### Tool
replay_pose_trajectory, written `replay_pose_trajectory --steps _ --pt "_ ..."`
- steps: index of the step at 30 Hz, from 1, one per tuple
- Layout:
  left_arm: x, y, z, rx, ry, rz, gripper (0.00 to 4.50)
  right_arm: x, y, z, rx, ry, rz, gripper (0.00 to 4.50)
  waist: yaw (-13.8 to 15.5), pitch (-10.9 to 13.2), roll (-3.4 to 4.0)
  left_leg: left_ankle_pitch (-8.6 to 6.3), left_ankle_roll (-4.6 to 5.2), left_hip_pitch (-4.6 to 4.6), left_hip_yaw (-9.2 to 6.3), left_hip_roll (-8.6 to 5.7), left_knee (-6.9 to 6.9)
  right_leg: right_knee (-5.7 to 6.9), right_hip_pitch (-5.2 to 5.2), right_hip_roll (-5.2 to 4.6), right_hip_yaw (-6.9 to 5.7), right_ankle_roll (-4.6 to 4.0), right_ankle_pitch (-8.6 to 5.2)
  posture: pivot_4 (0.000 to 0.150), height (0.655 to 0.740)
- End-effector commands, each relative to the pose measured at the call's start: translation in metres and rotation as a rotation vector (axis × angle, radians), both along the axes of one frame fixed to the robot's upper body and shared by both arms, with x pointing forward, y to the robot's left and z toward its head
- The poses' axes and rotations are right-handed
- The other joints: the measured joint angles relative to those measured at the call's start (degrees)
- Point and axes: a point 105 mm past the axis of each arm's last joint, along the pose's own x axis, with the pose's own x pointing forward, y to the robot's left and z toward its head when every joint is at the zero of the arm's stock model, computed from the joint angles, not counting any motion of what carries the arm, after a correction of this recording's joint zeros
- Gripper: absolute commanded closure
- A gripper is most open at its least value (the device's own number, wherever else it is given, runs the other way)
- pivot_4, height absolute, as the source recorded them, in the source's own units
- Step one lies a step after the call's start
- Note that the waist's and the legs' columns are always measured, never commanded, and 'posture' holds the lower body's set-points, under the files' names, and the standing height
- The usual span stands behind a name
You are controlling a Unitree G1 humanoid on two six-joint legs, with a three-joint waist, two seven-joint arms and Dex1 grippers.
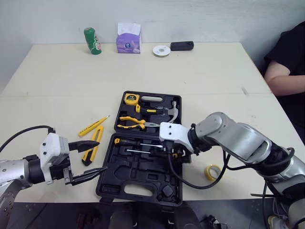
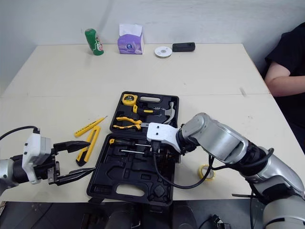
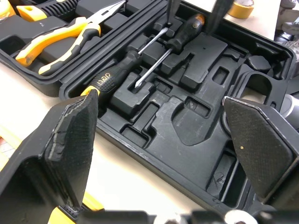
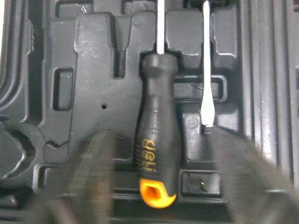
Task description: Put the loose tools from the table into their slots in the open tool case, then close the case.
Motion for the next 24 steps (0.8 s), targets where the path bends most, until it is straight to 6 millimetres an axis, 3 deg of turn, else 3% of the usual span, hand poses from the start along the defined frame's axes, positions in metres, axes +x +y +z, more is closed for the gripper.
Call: replay_pose_trajectory --steps 1,7,13,16,23,24 --pt "0.001 -0.002 0.006 -0.007 -0.036 -0.005 0.00 0.003 -0.010 0.015 0.016 -0.028 -0.012 0.04 0.02 -0.01 -0.01 0.00 0.00 0.00 0.00 0.00 0.02 0.02 0.00 0.00 0.00 0.00 0.00 0.150 0.7400" --pt "0.006 -0.002 0.008 -0.012 -0.058 -0.007 0.00 0.003 -0.029 0.029 0.070 -0.018 0.002 0.04 0.18 -0.01 -0.03 -0.02 0.04 0.00 -0.01 -0.02 0.01 -0.03 0.01 -0.02 -0.02 0.00 0.00 0.150 0.7400" --pt "0.011 -0.006 0.012 -0.036 -0.088 -0.016 0.00 0.009 -0.029 0.044 0.375 -0.005 0.000 0.04 0.11 -0.02 -0.04 -0.01 0.03 0.02 0.02 -0.01 0.00 -0.02 0.04 0.04 0.01 0.01 0.00 0.150 0.7400" --pt "0.012 -0.012 0.016 -0.055 -0.101 -0.051 0.00 0.006 -0.026 0.048 0.581 0.026 0.041 0.86 0.30 -0.05 -0.09 0.01 0.00 0.03 -0.01 0.06 0.02 0.00 0.05 0.17 0.00 0.01 0.00 0.150 0.7400" --pt "0.011 -0.024 0.016 -0.053 -0.092 -0.146 0.00 -0.004 -0.011 0.026 0.649 -0.090 0.226 4.41 0.37 -0.05 -0.09 0.01 0.00 0.03 0.03 0.03 0.11 0.01 0.09 0.22 0.03 0.07 0.03 0.150 0.7400" --pt "0.010 -0.026 0.015 -0.057 -0.083 -0.163 0.00 -0.003 -0.007 0.022 0.653 -0.099 0.238 4.41 0.34 -0.05 -0.10 0.01 -0.01 0.03 0.03 0.03 0.11 0.01 0.09 0.23 0.03 0.07 0.03 0.150 0.7400"
